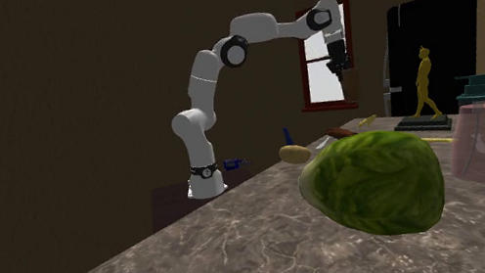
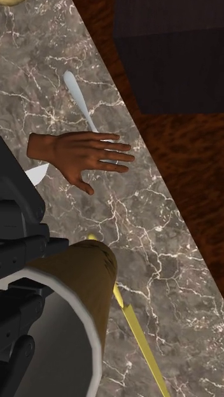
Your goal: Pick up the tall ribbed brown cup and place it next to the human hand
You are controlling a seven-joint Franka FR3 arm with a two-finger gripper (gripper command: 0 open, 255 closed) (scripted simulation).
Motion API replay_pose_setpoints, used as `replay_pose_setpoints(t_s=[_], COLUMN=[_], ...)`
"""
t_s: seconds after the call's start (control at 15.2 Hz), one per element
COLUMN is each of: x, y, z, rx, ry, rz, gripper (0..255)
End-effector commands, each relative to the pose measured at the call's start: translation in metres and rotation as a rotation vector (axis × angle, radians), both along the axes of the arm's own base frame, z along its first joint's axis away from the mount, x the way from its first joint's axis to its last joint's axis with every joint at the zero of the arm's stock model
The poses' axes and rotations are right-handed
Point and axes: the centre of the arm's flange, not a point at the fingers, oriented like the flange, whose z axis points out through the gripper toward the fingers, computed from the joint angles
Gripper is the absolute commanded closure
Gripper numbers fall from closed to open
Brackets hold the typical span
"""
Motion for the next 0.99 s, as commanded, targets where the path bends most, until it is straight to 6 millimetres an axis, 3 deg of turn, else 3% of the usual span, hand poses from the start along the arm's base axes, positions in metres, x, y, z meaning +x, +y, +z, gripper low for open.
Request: replay_pose_setpoints(t_s=[0.0, 0.92], x=[-0.001, -0.001], y=[-0.001, -0.001], z=[-0.009, -0.083], rx=[0.001, 0.001], ry=[0.0, 0.0], rz=[0.0, 0.0], gripper=[255, 255])
